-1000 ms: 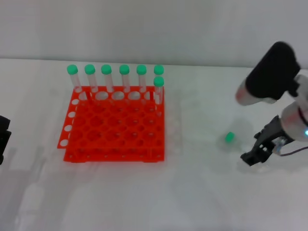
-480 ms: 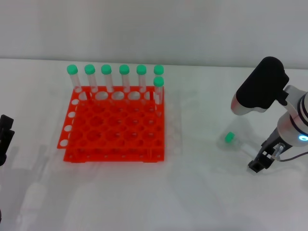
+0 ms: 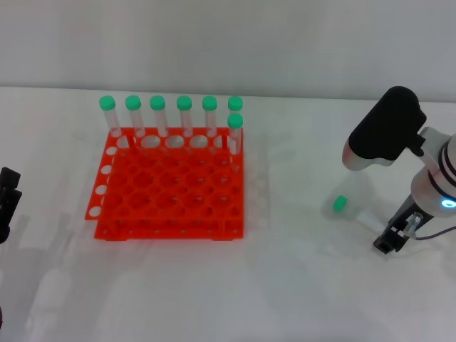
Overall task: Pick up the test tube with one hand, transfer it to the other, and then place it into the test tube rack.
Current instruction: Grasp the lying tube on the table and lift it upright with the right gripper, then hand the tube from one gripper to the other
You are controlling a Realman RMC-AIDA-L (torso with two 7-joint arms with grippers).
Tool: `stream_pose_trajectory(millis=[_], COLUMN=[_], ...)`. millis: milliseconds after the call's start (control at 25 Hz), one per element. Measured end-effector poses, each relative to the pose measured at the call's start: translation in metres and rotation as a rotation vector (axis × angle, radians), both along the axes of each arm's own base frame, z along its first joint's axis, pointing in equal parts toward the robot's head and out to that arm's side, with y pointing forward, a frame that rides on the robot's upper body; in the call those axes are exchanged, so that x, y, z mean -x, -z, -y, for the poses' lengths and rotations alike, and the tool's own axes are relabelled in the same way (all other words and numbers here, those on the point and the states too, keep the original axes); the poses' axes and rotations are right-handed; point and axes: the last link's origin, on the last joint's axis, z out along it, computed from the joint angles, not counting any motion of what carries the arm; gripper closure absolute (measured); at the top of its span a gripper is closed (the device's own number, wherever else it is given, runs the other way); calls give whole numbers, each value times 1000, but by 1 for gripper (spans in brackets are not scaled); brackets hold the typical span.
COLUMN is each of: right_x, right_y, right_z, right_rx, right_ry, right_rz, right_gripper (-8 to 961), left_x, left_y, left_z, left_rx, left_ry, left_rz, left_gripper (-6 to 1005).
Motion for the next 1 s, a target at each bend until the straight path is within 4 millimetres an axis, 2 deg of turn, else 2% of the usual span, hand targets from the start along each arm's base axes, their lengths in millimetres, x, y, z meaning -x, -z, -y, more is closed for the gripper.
stream_pose_trajectory(millis=[320,440,640,720,840,880,920,1000], right_x=[-2,-4,-6,-4,-7,-15,-15,-28], right_y=[2,-3,-18,-39,-59,-76,-76,-90], right_z=[-3,-5,-10,-10,-6,-2,-2,2], right_rx=[21,7,-21,-66,-113,-172,-172,-245], right_ry=[6,15,24,-10,-63,-117,-117,-162], right_rz=[23,13,-46,-168,-292,-410,-410,-504], right_gripper=[613,697,751,762,762,762,763,763], left_x=[0,-1,-2,-3,-8,-11,-14,-19], left_y=[-1,-1,-1,-1,1,2,3,5], left_z=[-1,-1,-2,-3,-5,-5,-5,-6], left_rx=[-1,-3,-3,-4,2,12,23,44], left_ry=[3,4,11,16,47,66,85,126], left_rz=[-1,1,2,3,3,4,3,1], left_gripper=[123,123,123,124,124,124,124,124])
